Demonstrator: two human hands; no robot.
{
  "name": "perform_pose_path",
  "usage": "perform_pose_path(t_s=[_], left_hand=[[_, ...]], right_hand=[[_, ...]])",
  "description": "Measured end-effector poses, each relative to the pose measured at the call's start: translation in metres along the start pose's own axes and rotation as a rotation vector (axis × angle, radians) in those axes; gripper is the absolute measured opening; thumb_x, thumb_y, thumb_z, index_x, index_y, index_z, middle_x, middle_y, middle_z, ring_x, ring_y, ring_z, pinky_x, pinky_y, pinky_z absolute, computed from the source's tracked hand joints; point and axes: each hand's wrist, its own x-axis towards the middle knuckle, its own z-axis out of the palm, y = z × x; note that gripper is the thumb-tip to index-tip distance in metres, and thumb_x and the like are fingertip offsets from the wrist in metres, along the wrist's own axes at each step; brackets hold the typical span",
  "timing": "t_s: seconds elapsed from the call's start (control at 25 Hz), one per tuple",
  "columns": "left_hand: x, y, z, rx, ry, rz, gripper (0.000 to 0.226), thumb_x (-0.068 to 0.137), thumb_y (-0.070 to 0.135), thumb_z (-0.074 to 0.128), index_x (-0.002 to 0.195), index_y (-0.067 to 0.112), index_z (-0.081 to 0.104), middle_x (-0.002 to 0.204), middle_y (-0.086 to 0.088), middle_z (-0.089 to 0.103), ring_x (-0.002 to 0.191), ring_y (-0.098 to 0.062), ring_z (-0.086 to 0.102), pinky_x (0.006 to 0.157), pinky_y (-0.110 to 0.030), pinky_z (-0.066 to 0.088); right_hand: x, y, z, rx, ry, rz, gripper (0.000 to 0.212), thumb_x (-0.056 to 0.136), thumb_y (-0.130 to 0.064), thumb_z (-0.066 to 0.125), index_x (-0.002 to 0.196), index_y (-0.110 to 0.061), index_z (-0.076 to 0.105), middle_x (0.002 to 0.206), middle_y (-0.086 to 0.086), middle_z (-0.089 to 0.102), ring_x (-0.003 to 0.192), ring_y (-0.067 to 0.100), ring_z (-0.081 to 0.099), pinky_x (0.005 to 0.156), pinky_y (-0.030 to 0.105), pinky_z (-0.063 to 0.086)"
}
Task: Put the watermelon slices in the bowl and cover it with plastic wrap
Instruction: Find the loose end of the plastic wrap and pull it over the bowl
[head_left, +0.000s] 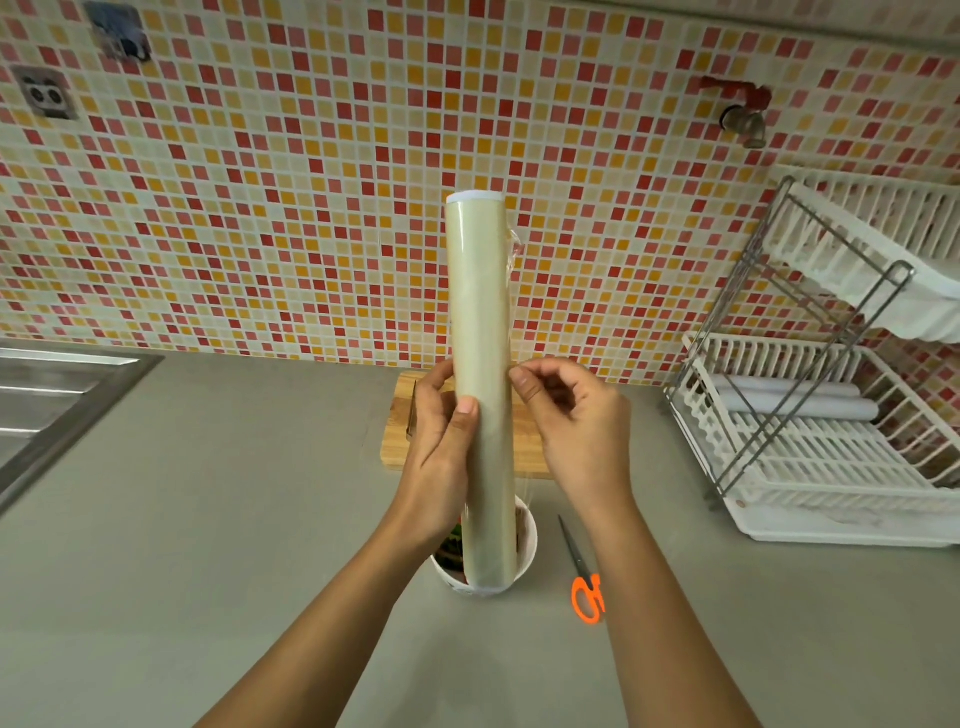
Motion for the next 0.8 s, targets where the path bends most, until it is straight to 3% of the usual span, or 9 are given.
perform_pose_path(t_s=[0.16, 0.32, 0.4, 0.52, 0.64, 0.72, 0.8], left_hand=[[0.003, -0.002, 0.001, 0.088, 0.030, -0.029, 0.048, 0.088, 0.050, 0.033, 0.134, 0.037, 0.025, 0.126, 0.018, 0.046, 0.109, 0.008, 0.050, 0.089, -0.026, 0.045], [0.002, -0.003, 0.003, 0.189, 0.034, 0.019, 0.059, 0.090, 0.062, 0.030, 0.141, 0.035, 0.022, 0.136, 0.012, 0.041, 0.123, -0.001, 0.045, 0.098, -0.031, 0.047], [0.001, -0.003, 0.002, 0.209, 0.045, 0.029, 0.050, 0.092, 0.059, 0.033, 0.137, 0.038, 0.024, 0.128, 0.021, 0.045, 0.116, 0.005, 0.048, 0.091, -0.025, 0.049], [0.001, -0.002, 0.002, 0.214, 0.058, 0.015, 0.032, 0.097, 0.050, 0.030, 0.129, 0.044, 0.028, 0.117, 0.029, 0.046, 0.104, 0.016, 0.050, 0.073, -0.009, 0.048], [0.000, 0.002, 0.002, 0.211, 0.050, 0.010, 0.023, 0.098, 0.047, 0.028, 0.119, 0.056, 0.028, 0.119, 0.027, 0.045, 0.104, 0.019, 0.047, 0.072, -0.005, 0.046], [0.000, 0.003, 0.002, 0.204, 0.043, 0.006, 0.022, 0.097, 0.047, 0.027, 0.115, 0.060, 0.028, 0.120, 0.028, 0.044, 0.106, 0.018, 0.046, 0.077, -0.008, 0.044], [-0.001, 0.003, 0.001, 0.207, 0.038, -0.003, 0.022, 0.097, 0.048, 0.027, 0.114, 0.060, 0.028, 0.120, 0.028, 0.044, 0.106, 0.018, 0.046, 0.079, -0.010, 0.042]], right_hand=[[-0.002, 0.003, 0.006, -0.058, 0.016, -0.001, 0.008, 0.091, -0.027, 0.057, 0.083, -0.028, 0.058, 0.082, -0.008, 0.064, 0.075, 0.008, 0.060, 0.066, 0.015, 0.047], [-0.006, 0.002, 0.012, 0.056, -0.047, 0.077, 0.019, 0.091, -0.019, 0.056, 0.092, -0.038, 0.057, 0.093, -0.013, 0.066, 0.086, 0.004, 0.064, 0.075, 0.020, 0.054], [-0.005, 0.003, 0.010, 0.040, -0.027, 0.090, 0.021, 0.091, -0.015, 0.056, 0.090, -0.035, 0.061, 0.092, -0.011, 0.068, 0.086, 0.007, 0.065, 0.076, 0.023, 0.055], [-0.003, 0.003, 0.008, 0.233, 0.008, 0.237, 0.020, 0.089, -0.012, 0.056, 0.088, -0.031, 0.065, 0.092, -0.007, 0.069, 0.090, 0.013, 0.066, 0.076, 0.027, 0.056], [0.006, -0.002, 0.006, 0.410, -0.077, 0.333, 0.011, 0.087, -0.026, 0.061, 0.096, -0.031, 0.064, 0.105, -0.003, 0.068, 0.100, 0.014, 0.065, 0.074, 0.025, 0.056], [0.013, -0.007, 0.007, 0.381, -0.081, 0.294, 0.021, 0.079, -0.043, 0.067, 0.097, -0.032, 0.064, 0.101, -0.008, 0.069, 0.097, 0.011, 0.067, 0.076, 0.027, 0.057], [0.019, -0.009, 0.009, 0.288, -0.045, 0.194, 0.020, 0.078, -0.042, 0.067, 0.093, -0.030, 0.066, 0.095, -0.007, 0.071, 0.092, 0.013, 0.068, 0.081, 0.034, 0.057]])
